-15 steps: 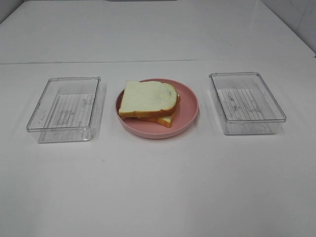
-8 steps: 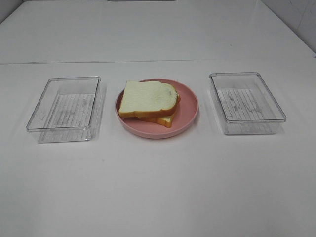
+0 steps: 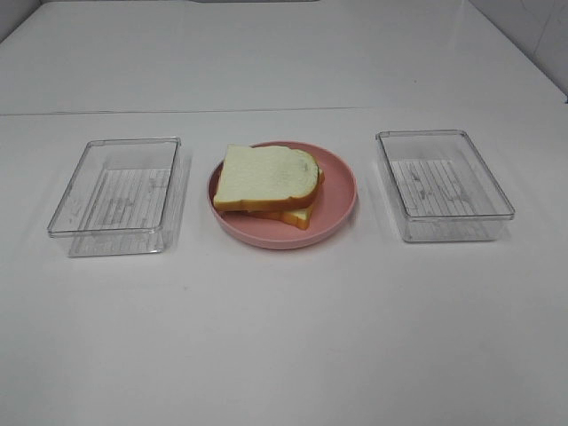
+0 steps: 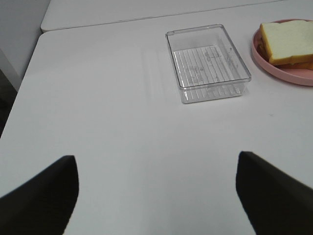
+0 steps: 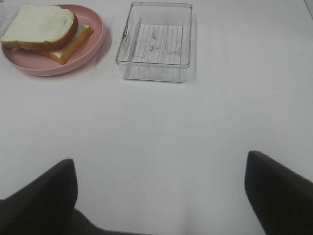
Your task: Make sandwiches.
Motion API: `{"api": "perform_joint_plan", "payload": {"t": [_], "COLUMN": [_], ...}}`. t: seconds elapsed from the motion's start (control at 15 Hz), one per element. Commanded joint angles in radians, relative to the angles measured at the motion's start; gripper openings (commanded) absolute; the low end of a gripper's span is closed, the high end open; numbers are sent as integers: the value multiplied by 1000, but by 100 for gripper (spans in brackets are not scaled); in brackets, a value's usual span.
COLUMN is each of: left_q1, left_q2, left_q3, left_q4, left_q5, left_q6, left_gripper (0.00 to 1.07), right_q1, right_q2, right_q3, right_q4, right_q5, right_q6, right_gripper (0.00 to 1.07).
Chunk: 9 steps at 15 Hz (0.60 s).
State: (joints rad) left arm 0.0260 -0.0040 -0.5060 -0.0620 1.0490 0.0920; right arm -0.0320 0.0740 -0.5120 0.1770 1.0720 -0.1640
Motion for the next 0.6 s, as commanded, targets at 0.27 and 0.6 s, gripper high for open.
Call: {"api": "perform_joint_plan", "payload": {"t": [0.27,0.6], "left_q1": [2,2], "left_q2": [-21,-20], "left_q3": [5,5], "left_q4": [-3,-3], "left_q5": [-9,-9], "left_q6": [-7,-7], "left_gripper": [83,83], "right_q1": [-3,-3], "right_q2": [-94,-94], "right_q3": [6,6], "right_q4": [4,4], "right_q5": [-3,-3], "right_q6": [-8,-8], "right_gripper": [87,87]}}
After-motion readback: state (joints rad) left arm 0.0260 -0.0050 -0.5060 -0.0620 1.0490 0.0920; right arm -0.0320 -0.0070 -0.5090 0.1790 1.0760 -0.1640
